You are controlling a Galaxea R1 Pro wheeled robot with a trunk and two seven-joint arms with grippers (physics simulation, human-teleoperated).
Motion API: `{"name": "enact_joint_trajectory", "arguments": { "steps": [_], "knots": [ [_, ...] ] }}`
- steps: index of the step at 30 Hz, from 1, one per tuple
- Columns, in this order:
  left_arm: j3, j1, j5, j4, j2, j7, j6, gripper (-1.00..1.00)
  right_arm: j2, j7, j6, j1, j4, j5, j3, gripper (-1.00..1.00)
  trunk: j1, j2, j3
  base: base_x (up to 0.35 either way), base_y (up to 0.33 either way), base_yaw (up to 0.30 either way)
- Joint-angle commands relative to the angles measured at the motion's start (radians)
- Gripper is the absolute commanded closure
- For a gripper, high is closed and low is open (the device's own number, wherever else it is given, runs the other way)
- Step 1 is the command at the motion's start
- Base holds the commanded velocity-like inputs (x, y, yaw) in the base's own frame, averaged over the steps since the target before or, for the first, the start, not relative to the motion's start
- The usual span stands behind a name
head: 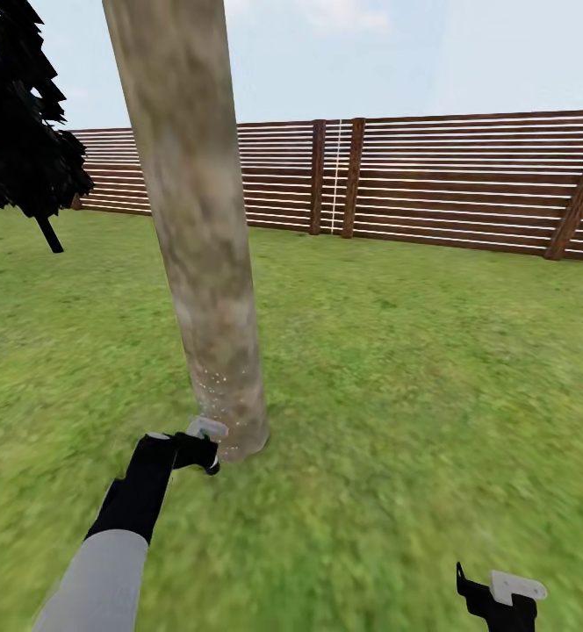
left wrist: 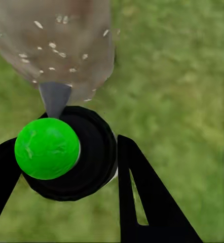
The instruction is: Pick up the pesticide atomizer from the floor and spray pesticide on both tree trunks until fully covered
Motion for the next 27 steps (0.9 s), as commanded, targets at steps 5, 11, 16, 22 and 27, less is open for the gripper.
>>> {"name": "enact_joint_trajectory", "arguments": {
  "steps": [5, 11, 16, 22, 27],
  "knots": [
    [0.044, 0.002, 0.007, 0.001, -0.004, 0.111, -0.001, 1.0, -0.001, -0.001, -0.004, -0.001, 0.001, 0.009, -0.008, -1.0, 0.0, 0.0, -0.001, 0.0, 0.0, 0.0],
    [0.08, 0.003, 0.024, 0.041, -0.004, 0.219, -0.001, 1.0, -0.001, -0.001, -0.004, -0.001, -0.001, 0.009, -0.008, -1.0, 0.0, 0.0, -0.001, 0.0, -0.042, 0.0],
    [0.081, 0.01, 0.07, 0.05, -0.003, 0.222, -0.002, 1.0, -0.001, -0.001, -0.004, -0.001, -0.001, 0.009, -0.008, -1.0, 0.0, 0.0, -0.001, 0.0, -0.246, 0.0],
    [0.082, 0.022, 0.076, 0.052, -0.003, 0.222, -0.002, 1.0, 0.0, -0.001, -0.004, -0.001, 0.001, 0.009, -0.008, -1.0, 0.0, 0.0, -0.001, 0.0, -0.269, 0.07],
    [0.082, 0.022, 0.076, 0.052, -0.002, 0.222, -0.002, 1.0, 0.0, -0.001, -0.004, -0.001, 0.001, 0.009, -0.008, -1.0, 0.0, 0.0, -0.001, 0.046, -0.27, 0.265]
  ]
}}
